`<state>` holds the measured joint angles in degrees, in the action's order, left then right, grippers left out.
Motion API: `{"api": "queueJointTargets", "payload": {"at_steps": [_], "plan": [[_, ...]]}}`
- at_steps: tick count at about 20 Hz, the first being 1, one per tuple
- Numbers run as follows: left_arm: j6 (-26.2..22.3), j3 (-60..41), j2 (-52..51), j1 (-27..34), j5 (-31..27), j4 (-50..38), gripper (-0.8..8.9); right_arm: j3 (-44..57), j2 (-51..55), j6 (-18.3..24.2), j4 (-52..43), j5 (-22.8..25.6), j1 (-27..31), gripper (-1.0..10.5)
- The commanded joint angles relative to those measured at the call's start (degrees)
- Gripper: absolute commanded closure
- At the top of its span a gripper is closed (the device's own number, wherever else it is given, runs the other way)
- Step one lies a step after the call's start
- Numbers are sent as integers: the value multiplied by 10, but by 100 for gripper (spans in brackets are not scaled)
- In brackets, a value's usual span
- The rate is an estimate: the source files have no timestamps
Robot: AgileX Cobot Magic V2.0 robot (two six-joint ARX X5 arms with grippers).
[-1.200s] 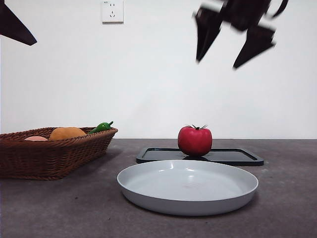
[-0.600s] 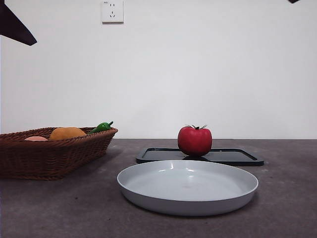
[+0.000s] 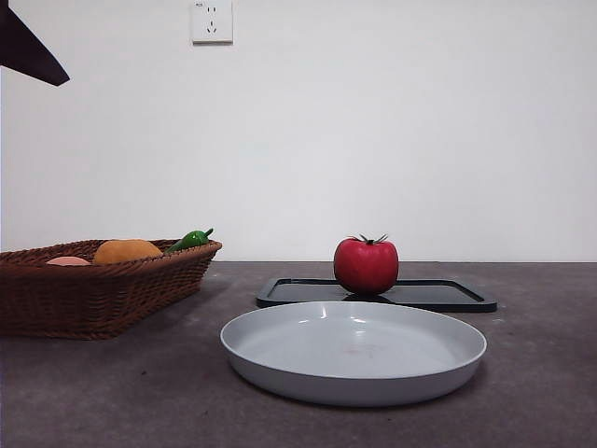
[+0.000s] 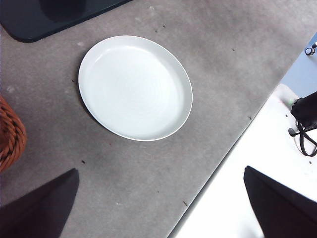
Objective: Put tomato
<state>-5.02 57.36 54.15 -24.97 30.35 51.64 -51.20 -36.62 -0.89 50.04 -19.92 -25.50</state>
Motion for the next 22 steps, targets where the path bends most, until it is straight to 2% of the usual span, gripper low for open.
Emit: {"api": "queueJointTargets", "payload": {"at_steps": [1, 4, 6, 8, 10, 11, 22], "plan": [[-5, 12, 3, -2, 3, -2, 284, -5, -4, -6, -5, -3, -3, 407], [-5, 12, 3, -2, 3, -2, 298, -5, -4, -6, -5, -3, -3, 435], [-5, 12, 3, -2, 3, -2, 439, -5, -3, -6, -5, -3, -3, 617], [-5, 12, 3, -2, 3, -2, 631, -5, -3, -6, -5, -3, -3, 801], [-5, 12, 3, -2, 3, -2, 781, -5, -3, -6, -5, -3, -3, 908], [-5, 12, 3, -2, 3, -2, 806, -5, -3, -6, -5, -3, -3, 936], [-5, 12, 3, -2, 3, -2, 806, -5, -3, -6, -7, -2, -3, 936]]}}
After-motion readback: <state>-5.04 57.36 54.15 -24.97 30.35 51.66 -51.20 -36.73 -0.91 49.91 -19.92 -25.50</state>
